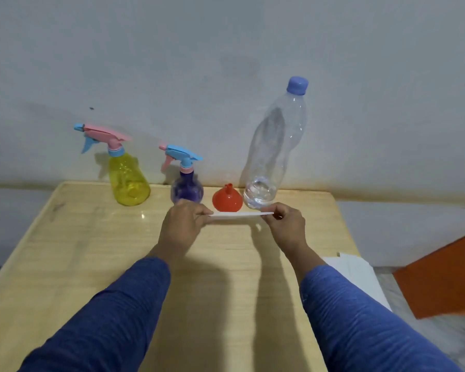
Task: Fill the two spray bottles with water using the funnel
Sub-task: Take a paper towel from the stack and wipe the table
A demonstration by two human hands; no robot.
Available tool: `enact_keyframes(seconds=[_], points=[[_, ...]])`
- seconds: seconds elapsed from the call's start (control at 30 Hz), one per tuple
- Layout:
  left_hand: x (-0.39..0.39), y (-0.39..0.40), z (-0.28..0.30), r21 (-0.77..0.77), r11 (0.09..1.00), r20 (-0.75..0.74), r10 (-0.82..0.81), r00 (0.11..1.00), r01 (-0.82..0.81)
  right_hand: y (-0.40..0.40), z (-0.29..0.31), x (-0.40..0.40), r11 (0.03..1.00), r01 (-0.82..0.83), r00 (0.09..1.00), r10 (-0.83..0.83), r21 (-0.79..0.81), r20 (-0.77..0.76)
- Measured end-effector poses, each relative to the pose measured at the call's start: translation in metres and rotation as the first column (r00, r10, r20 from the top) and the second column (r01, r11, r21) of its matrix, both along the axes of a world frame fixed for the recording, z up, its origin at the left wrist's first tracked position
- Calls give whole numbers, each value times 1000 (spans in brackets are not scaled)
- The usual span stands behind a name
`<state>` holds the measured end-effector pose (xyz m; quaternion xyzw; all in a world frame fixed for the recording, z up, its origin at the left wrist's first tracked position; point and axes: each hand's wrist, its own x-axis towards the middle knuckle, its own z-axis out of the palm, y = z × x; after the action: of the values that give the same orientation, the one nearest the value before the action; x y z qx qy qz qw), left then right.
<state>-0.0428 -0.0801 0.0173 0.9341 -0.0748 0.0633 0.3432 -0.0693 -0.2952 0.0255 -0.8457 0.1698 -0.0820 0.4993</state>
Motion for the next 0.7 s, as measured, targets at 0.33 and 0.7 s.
enact_keyframes(seconds=[0.33, 0.7], points=[[-12, 16, -69, 245, 939, 26, -257, 966, 243, 6, -43, -21, 914, -305, 922, 214, -268, -322], [1, -36, -79, 321, 939, -1, -132, 991, 126, 51, -81, 4, 740, -401, 906, 232, -540, -355]])
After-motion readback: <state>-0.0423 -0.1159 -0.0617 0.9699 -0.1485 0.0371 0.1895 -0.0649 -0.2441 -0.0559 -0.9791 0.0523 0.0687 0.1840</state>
